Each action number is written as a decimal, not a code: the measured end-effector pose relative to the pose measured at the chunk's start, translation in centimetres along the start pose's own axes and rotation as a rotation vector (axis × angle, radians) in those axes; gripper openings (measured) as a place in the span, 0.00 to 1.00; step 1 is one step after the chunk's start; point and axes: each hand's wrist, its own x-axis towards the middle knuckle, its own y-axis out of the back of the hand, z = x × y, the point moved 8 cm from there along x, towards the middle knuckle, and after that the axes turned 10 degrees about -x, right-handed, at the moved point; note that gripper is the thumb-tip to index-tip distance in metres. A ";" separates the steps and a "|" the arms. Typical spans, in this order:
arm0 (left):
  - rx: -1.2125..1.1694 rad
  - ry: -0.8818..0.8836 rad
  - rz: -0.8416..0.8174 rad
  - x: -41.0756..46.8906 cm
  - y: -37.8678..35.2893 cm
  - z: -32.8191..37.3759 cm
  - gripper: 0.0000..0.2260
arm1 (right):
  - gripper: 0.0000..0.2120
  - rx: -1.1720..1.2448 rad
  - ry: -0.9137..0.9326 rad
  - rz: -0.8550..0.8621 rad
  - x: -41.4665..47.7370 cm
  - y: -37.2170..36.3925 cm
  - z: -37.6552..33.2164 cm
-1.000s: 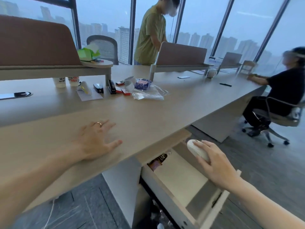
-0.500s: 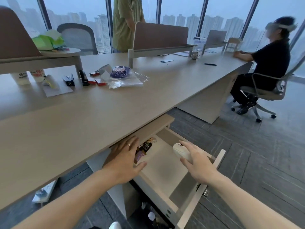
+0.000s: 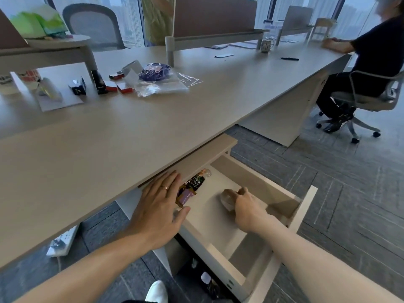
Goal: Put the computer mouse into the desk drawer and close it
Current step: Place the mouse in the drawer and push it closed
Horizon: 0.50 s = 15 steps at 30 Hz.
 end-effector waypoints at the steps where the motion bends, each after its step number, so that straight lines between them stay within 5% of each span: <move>1: -0.002 -0.004 0.003 0.0 0.0 0.0 0.36 | 0.31 0.005 0.015 -0.008 0.2 -0.4 -0.1; 10: 0.028 -0.003 -0.014 0.0 -0.1 -0.2 0.35 | 0.35 0.026 0.062 -0.034 1.0 -1.7 -0.3; 15: 0.006 0.009 -0.028 0.1 0.1 -0.2 0.32 | 0.34 0.096 -0.007 0.387 -2.7 5.9 3.0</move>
